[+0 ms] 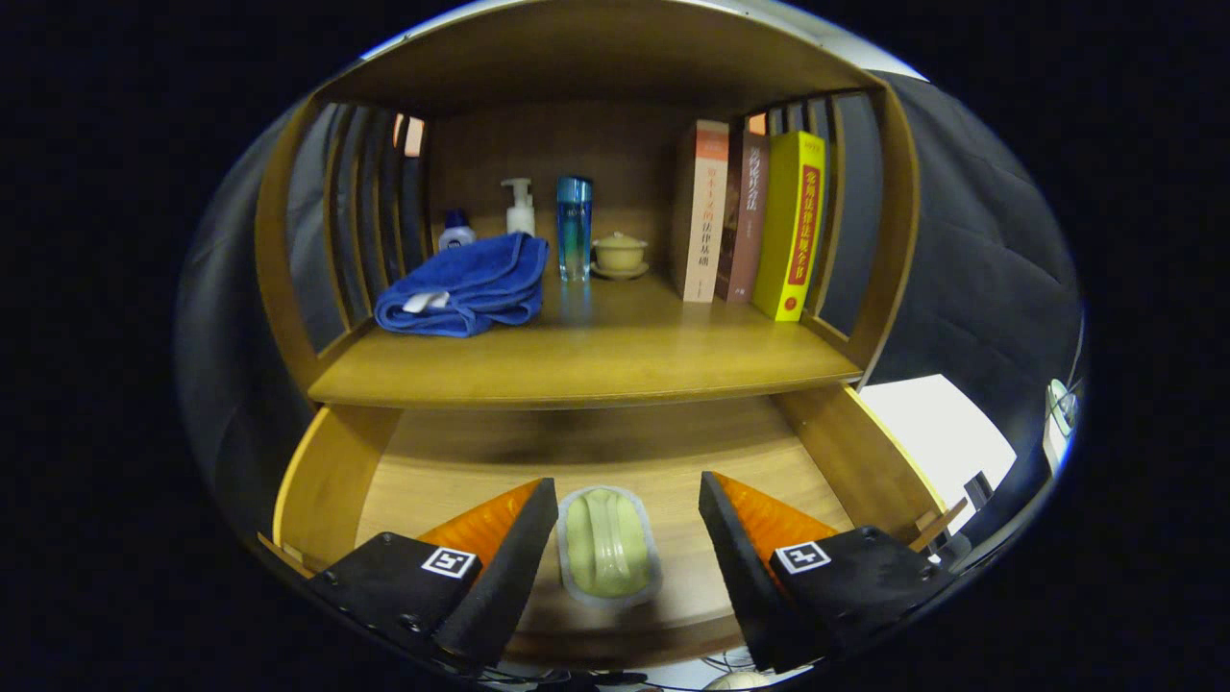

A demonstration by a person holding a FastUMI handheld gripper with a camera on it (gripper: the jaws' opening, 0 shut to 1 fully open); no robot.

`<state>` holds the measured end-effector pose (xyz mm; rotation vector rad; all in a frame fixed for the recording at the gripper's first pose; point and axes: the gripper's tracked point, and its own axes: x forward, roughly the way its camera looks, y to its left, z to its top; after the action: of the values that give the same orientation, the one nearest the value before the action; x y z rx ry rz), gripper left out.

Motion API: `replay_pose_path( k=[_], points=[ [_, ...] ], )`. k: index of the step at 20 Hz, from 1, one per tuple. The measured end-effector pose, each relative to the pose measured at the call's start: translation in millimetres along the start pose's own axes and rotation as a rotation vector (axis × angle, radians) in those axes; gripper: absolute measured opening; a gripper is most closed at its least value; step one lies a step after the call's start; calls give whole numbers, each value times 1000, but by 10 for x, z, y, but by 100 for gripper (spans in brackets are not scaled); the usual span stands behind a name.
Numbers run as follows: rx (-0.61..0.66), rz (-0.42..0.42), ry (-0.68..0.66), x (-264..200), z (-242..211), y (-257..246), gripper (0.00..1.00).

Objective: Pull open the drawer, take out the items inside it, and place them on the countertop above the cabinet.

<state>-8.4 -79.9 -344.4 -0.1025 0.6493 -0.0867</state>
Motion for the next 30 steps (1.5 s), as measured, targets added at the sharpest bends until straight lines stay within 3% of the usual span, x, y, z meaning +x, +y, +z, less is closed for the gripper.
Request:
replay_pose_path(
  k=[7,10,16,30],
  points=[
    [35,19,222,274,-494,83,97],
    [105,12,289,331,-663,75,69],
    [118,1,326,265,-681,21,28],
    [34,60,225,-251,434,20,28]
  ],
)
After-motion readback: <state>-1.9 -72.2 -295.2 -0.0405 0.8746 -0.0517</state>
